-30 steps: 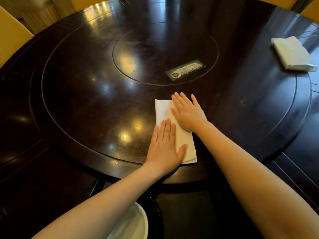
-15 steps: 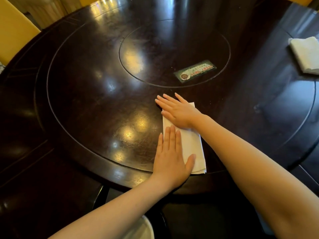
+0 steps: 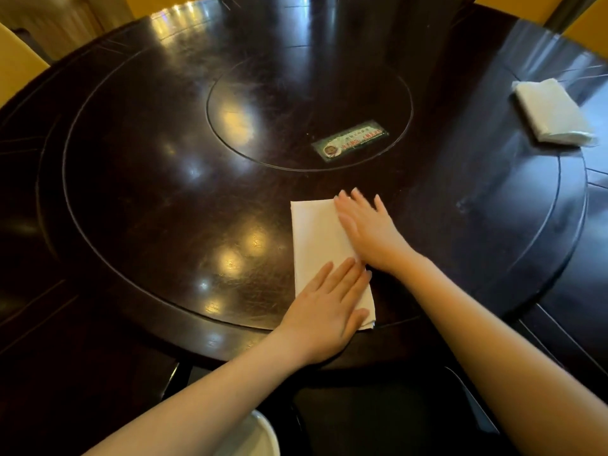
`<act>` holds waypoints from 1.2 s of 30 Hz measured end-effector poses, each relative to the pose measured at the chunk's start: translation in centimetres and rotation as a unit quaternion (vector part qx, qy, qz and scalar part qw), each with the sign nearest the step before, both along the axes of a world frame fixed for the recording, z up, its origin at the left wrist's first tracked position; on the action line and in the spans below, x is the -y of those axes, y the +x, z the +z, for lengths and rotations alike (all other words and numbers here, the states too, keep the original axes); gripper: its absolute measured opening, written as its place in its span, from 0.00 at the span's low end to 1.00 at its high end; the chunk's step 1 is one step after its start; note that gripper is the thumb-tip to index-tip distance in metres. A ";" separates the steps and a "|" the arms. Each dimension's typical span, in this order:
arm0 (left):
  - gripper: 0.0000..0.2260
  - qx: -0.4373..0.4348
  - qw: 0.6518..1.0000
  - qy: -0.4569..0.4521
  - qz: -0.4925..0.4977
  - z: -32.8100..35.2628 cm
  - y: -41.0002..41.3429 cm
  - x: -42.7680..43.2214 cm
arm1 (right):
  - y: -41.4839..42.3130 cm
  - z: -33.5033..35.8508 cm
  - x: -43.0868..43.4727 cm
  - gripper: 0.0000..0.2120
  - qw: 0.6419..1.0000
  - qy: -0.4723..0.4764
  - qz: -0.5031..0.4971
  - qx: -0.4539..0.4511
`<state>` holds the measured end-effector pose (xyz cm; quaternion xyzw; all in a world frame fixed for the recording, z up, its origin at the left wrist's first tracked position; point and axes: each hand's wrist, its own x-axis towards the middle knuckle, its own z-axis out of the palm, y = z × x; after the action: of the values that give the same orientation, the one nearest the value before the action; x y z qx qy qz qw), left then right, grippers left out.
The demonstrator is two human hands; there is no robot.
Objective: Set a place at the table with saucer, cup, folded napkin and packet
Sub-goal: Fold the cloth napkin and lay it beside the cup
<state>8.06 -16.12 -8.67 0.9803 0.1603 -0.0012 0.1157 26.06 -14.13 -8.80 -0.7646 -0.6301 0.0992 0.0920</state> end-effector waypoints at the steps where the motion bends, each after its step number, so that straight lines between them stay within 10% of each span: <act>1: 0.27 -0.005 1.000 0.006 0.003 -0.3 0.0 0.0 | -0.5 -0.5 0.6 0.24 1.000 -0.020 0.015 0.015; 6: 0.27 -0.016 1.000 0.025 0.004 -0.9 0.1 0.0 | -0.3 -0.4 0.1 0.25 0.997 -0.059 0.020 0.040; 9: 0.25 0.028 0.996 -0.082 -0.020 0.4 -0.2 -0.4 | -0.5 1.8 0.5 0.23 0.992 -0.060 -0.026 -0.109; 13: 0.15 0.335 0.830 -0.288 0.340 3.3 -0.9 -2.1 | -1.9 4.2 5.3 0.17 0.908 0.118 -0.280 -0.289; 16: 0.18 0.237 0.770 -0.331 0.491 3.7 -1.7 -2.8 | -4.0 4.5 9.3 0.09 0.897 0.069 -0.338 -0.277; 24: 0.22 -0.011 0.850 -0.282 0.445 4.0 -2.5 -0.9 | -8.0 3.8 11.1 0.06 0.909 -0.053 -0.346 -0.225; 36: 0.13 0.114 0.615 -0.600 0.500 7.4 -1.5 0.4 | -6.6 5.7 10.6 0.17 0.859 -0.149 -0.342 -0.350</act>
<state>6.52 -16.57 -1.23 0.4532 0.5746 0.0722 0.6777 19.43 -24.70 -3.14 -0.8515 -0.2332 0.4153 0.2194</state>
